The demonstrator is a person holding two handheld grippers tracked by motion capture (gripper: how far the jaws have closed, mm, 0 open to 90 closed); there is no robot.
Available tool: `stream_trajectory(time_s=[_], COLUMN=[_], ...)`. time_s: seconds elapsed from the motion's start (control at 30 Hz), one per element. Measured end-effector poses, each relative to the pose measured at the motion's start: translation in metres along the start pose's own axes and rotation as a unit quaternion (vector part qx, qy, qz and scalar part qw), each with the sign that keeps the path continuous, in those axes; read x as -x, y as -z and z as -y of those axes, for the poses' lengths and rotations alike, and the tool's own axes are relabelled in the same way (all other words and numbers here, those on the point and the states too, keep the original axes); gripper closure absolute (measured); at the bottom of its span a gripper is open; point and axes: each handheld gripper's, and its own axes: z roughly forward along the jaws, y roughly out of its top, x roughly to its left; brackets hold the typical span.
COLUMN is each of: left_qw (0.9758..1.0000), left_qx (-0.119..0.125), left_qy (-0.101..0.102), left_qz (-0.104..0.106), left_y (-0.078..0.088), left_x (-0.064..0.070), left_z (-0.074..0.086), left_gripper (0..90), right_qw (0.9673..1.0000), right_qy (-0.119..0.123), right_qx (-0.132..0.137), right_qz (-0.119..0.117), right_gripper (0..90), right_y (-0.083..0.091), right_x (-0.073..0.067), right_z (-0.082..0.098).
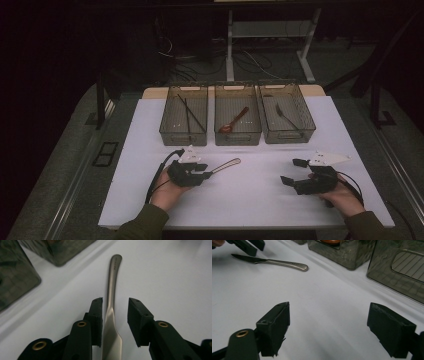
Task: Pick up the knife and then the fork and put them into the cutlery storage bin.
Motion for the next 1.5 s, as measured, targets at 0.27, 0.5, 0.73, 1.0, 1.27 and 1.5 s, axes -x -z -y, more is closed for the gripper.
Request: stream_trajectory(time_s=[0.27, 0.5, 0.73, 1.0, 1.27, 1.5], left_qw=[0.9999, 0.9997, 0.9993, 0.9992, 0.9986, 0.9969], left_qx=[-0.003, -0.021, -0.015, -0.017, -0.008, -0.005], left_qy=[-0.004, -0.005, -0.023, -0.013, -0.017, -0.043], left_qz=[0.012, 0.015, 0.025, 0.034, 0.049, 0.065], left_y=[-0.021, -0.029, -0.029, -0.029, -0.023, -0.014], left_x=[-0.004, -0.005, -0.008, -0.010, -0.007, 0.001], left_z=[-0.007, -0.005, -0.003, -0.004, -0.009, -0.018], left_gripper=[67.9, 76.2, 78.9, 79.2, 79.2, 79.1], right_qw=[1.0000, 1.0000, 0.9998, 0.9998, 0.9988, 0.9954], right_qy=[-0.002, -0.002, -0.012, -0.016, -0.006, 0.019], right_qx=[0.001, 0.003, 0.002, 0.008, -0.024, -0.049], right_qz=[-0.002, -0.001, -0.012, -0.012, -0.042, -0.080], right_gripper=[17.7, 17.7, 17.7, 14.7, 13.4, 15.4], right_y=[0.001, 0.002, 0.001, 0.000, 0.002, 0.008], right_x=[0.000, 0.000, 0.001, 0.002, 0.000, -0.003], right_z=[0.000, 0.000, 0.000, 0.000, -0.005, -0.015])
